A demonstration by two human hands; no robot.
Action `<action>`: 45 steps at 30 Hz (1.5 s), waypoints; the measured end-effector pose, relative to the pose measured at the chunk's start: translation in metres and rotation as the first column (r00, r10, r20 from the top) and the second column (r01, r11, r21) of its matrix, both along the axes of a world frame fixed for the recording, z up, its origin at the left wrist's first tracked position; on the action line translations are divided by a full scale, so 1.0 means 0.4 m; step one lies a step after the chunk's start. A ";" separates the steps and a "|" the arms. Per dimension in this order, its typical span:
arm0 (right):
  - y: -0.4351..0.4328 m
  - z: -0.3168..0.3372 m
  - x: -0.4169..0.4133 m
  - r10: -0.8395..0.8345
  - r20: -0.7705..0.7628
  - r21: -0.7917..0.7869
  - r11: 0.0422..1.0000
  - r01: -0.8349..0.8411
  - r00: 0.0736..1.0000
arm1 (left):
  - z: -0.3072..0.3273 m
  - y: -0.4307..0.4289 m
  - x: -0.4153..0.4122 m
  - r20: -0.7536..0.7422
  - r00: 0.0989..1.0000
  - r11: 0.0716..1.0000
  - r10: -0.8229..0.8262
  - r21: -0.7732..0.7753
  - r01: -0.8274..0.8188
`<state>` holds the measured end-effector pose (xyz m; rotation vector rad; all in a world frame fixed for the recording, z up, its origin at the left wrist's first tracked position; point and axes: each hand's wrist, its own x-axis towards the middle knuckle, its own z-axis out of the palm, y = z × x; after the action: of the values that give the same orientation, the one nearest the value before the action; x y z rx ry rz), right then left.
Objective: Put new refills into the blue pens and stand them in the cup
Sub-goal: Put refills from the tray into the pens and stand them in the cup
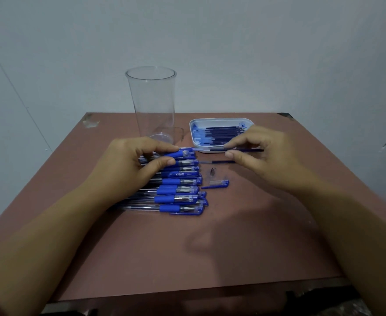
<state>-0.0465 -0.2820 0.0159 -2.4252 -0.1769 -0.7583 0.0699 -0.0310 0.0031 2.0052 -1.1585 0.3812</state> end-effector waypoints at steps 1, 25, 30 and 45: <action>-0.001 -0.013 0.002 0.005 0.020 0.002 1.000 -0.005 1.000 | -0.001 0.000 0.001 0.001 1.000 1.000 0.001 0.001 -0.001; -0.005 -0.048 0.022 0.072 0.003 -0.008 0.997 -0.072 0.997 | -0.004 0.005 0.010 0.009 1.000 0.999 -0.028 0.038 0.028; 0.021 -0.054 0.033 0.096 0.047 -0.126 0.988 -0.090 0.994 | -0.005 0.002 0.006 0.004 0.997 0.994 -0.074 0.085 0.073; 0.048 -0.058 0.028 0.106 0.034 -0.137 0.985 -0.101 0.994 | -0.005 0.004 0.009 0.042 0.997 0.997 -0.062 0.038 0.061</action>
<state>-0.0352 -0.2629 -0.0071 -2.5060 -0.3787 -0.7713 0.0735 -0.0296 0.0009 1.9962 -1.2589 0.3761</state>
